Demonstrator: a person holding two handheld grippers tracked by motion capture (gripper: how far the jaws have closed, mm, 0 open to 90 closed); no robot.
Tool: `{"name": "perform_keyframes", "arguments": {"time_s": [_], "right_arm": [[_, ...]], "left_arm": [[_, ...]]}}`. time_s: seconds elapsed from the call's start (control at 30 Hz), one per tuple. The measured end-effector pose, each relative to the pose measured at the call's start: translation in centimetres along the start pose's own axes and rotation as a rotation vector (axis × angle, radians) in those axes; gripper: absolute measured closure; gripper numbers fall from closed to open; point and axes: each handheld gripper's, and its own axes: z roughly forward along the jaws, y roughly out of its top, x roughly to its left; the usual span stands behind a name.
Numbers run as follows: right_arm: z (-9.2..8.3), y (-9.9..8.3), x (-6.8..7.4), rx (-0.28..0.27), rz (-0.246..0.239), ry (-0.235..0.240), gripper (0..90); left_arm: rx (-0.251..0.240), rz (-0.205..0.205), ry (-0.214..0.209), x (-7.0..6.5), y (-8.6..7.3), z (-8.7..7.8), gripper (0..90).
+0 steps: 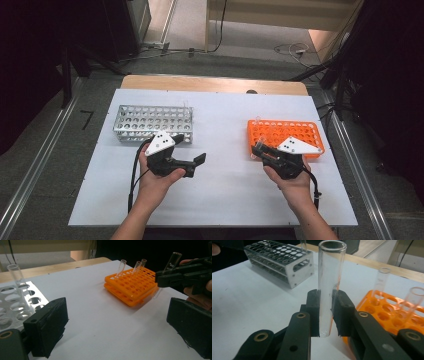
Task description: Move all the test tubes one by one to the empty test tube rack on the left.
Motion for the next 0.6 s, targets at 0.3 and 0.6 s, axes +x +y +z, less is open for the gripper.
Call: {"name": "perform_keyframes", "arguments": {"time_s": [0.3,0.6], "right_arm": [[1.5,0.0,2.5,0.026,-0.052,0.056,74.0],[2.7,-0.2,4.8,0.054,-0.1,0.106,74.0]], "left_arm": [[0.011,0.018,-0.057,-1.3,0.3,0.5,6.4],[0.014,0.026,-0.091,-2.9,0.8,1.2,19.5]]}}
